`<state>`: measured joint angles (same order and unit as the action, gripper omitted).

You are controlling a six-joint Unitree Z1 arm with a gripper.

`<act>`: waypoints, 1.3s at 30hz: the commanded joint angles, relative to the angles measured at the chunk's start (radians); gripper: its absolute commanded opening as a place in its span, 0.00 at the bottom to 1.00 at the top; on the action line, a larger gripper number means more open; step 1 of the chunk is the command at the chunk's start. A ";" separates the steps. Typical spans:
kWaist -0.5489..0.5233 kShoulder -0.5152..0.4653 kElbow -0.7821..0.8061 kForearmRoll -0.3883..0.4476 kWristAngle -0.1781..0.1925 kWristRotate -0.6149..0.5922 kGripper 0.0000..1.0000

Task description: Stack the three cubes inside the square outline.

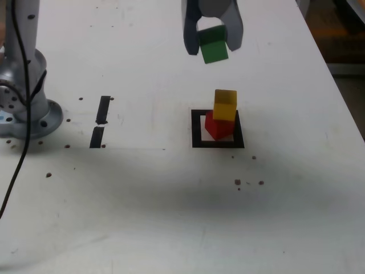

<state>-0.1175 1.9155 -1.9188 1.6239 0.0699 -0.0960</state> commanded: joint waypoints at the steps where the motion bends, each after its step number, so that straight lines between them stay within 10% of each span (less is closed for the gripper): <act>1: -0.007 0.023 -0.018 0.011 -0.015 -0.003 0.15; 39: -0.032 0.173 -0.012 -0.014 -0.093 -0.003 0.34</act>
<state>-0.1475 2.0855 -1.9266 1.6006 -0.0268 -0.0996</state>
